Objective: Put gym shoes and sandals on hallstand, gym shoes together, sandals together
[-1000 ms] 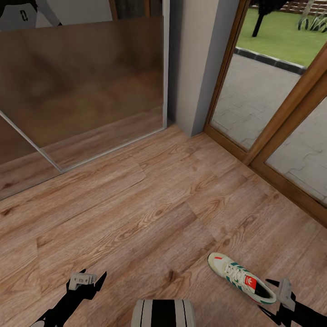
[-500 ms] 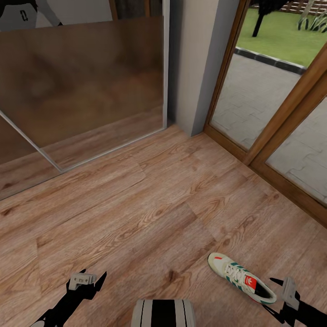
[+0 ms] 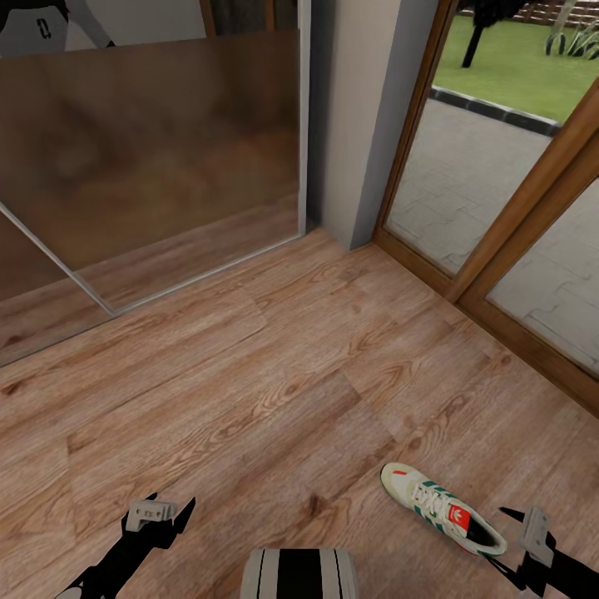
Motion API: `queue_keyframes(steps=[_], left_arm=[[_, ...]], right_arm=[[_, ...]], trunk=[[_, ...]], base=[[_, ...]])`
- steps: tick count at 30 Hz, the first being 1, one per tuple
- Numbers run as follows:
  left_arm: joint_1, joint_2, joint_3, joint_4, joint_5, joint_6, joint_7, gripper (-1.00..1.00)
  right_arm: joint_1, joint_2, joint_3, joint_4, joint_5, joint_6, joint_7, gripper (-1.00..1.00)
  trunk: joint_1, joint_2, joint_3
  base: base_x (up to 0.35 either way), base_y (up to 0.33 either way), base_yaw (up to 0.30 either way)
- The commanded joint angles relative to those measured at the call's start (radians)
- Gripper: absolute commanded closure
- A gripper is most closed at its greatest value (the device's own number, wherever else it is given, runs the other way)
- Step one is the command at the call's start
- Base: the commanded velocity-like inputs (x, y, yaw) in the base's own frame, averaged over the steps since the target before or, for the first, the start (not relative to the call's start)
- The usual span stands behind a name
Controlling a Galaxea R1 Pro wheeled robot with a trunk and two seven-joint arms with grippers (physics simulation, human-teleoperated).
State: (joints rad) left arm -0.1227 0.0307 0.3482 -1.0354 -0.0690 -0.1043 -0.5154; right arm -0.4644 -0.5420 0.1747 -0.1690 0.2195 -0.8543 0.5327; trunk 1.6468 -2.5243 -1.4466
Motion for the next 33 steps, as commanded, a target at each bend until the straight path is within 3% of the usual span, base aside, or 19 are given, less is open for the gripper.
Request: queue_keyframes(steps=[1,33], left_arm=[[0.000,0.000,0.000,0.000,0.000,0.000,0.000,-1.00],[0.000,0.000,0.000,0.000,0.000,0.000,0.000,-1.00]], right_arm=[[0.000,0.000,0.000,0.000,0.000,0.000,0.000,-1.00],[0.001,-0.006,-0.001,0.000,0.000,0.000,-0.005,-1.00]], trunk=[[0.000,0.000,0.000],[0.000,0.000,0.000]], base=[[0.000,0.000,0.000],[0.000,0.000,0.000]])
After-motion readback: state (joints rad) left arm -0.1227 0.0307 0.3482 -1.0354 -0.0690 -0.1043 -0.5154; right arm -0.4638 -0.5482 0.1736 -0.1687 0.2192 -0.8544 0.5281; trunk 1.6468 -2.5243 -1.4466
